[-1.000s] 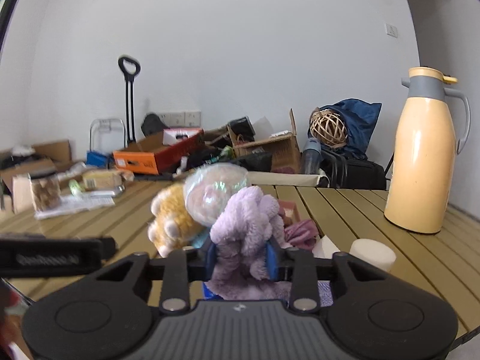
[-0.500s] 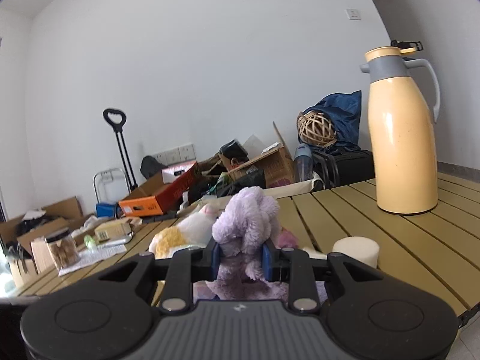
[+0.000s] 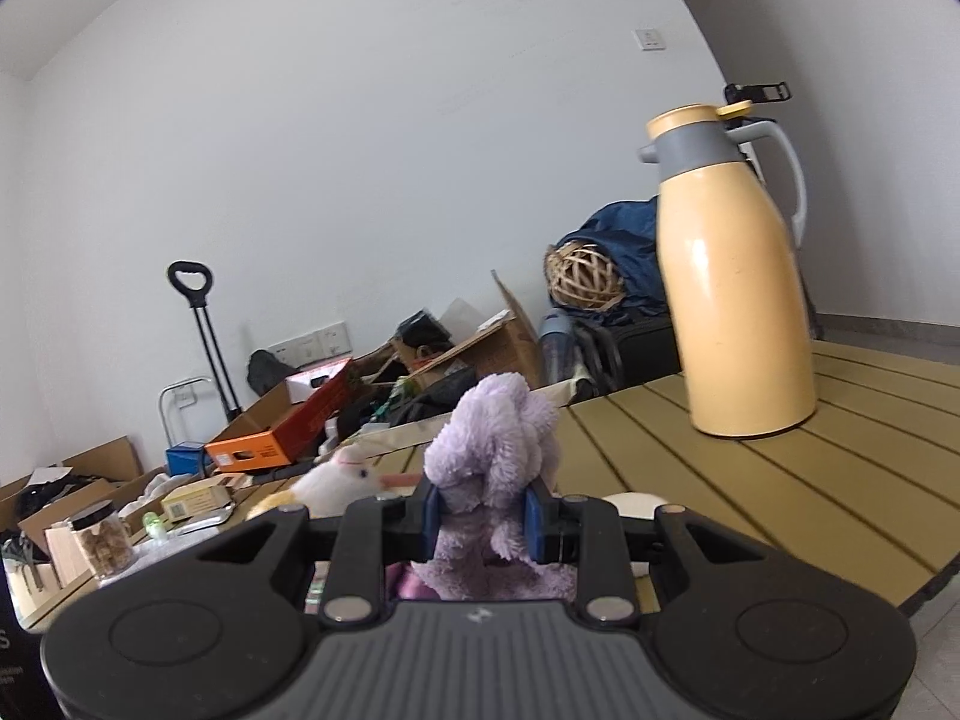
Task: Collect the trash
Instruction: 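Lift the lavender towel with the right gripper while the left gripper grasps the clear plastic bag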
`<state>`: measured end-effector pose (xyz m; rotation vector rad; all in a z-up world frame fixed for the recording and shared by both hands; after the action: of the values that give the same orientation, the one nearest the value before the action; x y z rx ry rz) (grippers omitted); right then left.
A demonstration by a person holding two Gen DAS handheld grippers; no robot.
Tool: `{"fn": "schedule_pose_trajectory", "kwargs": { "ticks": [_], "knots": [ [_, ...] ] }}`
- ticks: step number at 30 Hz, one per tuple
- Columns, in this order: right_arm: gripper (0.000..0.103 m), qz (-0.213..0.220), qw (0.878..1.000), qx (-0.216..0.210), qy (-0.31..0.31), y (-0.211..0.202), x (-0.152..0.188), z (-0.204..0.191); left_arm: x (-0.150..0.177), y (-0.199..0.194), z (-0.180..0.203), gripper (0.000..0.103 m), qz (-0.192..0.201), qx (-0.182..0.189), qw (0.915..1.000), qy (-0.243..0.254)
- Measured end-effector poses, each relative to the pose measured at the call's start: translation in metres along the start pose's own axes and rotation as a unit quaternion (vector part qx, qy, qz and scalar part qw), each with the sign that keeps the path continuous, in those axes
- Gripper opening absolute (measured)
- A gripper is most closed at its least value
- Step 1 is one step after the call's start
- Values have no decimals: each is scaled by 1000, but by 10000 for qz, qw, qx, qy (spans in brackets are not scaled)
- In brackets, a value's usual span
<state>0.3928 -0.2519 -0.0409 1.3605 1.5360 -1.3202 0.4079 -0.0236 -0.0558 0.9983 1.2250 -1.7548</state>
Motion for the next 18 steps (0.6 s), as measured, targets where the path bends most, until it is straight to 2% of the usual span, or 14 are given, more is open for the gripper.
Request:
{"fn": "schedule_pose_trajectory", "kwargs": {
  "ticks": [8, 9, 11, 13, 15, 18],
  "knots": [
    [26, -3, 9998, 193, 36, 1, 0, 21, -1, 18, 16, 103, 248, 26, 9991, 330],
    [26, -3, 9997, 223, 34, 1, 0, 22, -1, 20, 17, 100, 250, 21, 9990, 372],
    [26, -19, 9997, 251, 46, 1, 1, 25, 0, 25, 17, 89, 217, 24, 9990, 383],
    [26, -29, 9996, 278, 49, 1, 1, 26, 1, 30, 16, 64, 123, 50, 9994, 335],
    [26, -35, 9996, 285, 34, 1, 1, 28, 2, 33, 13, 51, 71, 232, 9994, 235],
    [26, -25, 9996, 298, -1, 0, 2, 27, 0, 29, 13, 39, 172, 334, 9990, 232]
  ]
}}
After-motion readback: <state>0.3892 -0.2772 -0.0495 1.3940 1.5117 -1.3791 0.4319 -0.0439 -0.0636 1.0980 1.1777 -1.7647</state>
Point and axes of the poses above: each gripper's, at about its wrist camera, not at the fingertips, and y roughly the way its jaws point, z to its right, x to its underside, the point moved 3 cm from there along y, roughly the way its jaws point, and after that the axes turned 14 degrees about x, right-handed, at the moved point
